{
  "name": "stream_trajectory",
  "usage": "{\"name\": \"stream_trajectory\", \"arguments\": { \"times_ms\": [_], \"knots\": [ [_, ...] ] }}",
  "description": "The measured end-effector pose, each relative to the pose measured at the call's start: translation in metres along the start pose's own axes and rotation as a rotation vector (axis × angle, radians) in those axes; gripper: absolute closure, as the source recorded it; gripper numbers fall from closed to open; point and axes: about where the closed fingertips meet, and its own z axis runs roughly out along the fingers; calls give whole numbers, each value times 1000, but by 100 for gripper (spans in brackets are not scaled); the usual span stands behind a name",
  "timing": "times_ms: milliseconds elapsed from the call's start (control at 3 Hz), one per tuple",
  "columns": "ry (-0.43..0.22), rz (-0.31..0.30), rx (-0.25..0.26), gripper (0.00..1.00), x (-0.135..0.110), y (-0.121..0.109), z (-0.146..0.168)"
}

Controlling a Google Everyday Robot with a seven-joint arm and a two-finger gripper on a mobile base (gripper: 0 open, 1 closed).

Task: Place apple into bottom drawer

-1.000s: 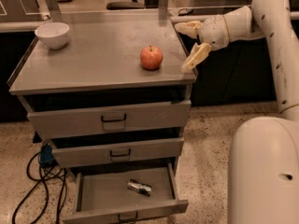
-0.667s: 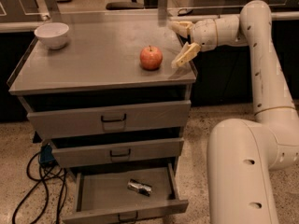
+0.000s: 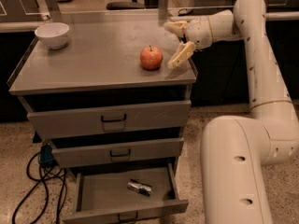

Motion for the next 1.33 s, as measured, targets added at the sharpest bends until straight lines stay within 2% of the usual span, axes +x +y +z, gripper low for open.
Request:
{"name": "stream_trajectory", "arguments": {
  "times_ms": [333, 667, 1333],
  "knots": [
    [69, -7, -13, 0, -9, -8, 23],
    [70, -6, -13, 0, -8, -8, 23],
    [200, 71, -43, 0, 35, -10, 50]
  ]
}}
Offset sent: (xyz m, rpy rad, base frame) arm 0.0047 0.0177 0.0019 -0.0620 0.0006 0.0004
